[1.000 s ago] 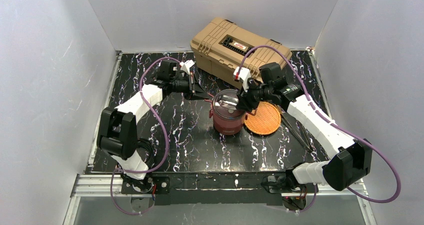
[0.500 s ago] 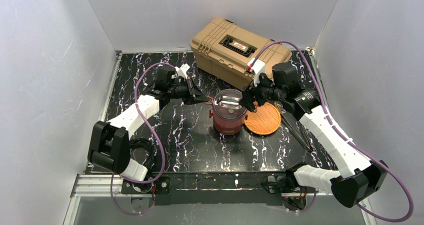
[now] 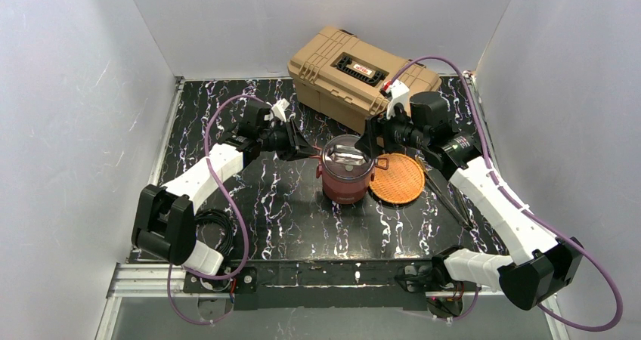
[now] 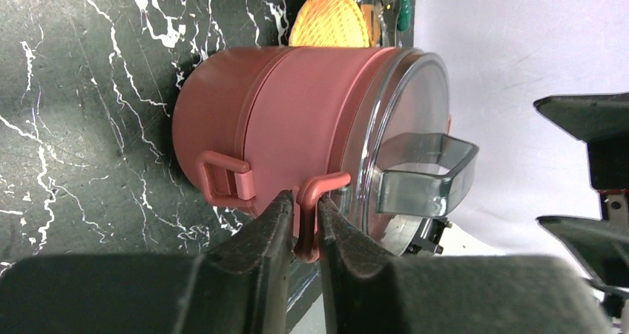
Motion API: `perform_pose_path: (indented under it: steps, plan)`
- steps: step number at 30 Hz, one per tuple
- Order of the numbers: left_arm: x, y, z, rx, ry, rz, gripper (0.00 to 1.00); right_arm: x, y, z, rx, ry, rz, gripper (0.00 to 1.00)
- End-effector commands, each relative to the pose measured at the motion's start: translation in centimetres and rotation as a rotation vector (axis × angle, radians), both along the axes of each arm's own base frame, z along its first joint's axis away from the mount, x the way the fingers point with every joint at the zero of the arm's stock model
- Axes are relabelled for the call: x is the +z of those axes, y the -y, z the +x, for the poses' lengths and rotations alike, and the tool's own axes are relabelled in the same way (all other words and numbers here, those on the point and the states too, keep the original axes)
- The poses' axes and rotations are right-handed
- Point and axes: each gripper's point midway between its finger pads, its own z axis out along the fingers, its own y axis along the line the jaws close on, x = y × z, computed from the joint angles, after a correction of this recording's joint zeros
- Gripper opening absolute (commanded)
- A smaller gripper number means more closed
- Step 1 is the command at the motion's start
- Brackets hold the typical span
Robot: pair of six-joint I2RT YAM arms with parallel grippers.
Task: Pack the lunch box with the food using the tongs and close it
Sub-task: Close the box lid on the packing box.
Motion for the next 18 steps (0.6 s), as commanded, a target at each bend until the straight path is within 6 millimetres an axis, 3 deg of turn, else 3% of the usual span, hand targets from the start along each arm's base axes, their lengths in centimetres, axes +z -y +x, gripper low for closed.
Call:
perform_pose_path:
  steps: [1, 7, 18]
  plan:
    - [2.6, 0.0, -0.9, -0.024, 0.057, -0.002, 0.22, 1.3, 0.4, 1.2, -0.134, -0.014, 0.07, 0.85]
    - [2.9, 0.1, -1.6, -0.041, 0.045, -0.019, 0.17, 0.5, -0.7, 0.8, -0.179, -0.087, 0.136, 0.82]
    - [2.6, 0.0, -2.9, -0.047, 0.021, -0.039, 0.19, -0.2, -3.8, -0.7, -0.319, -0.103, 0.148, 0.79]
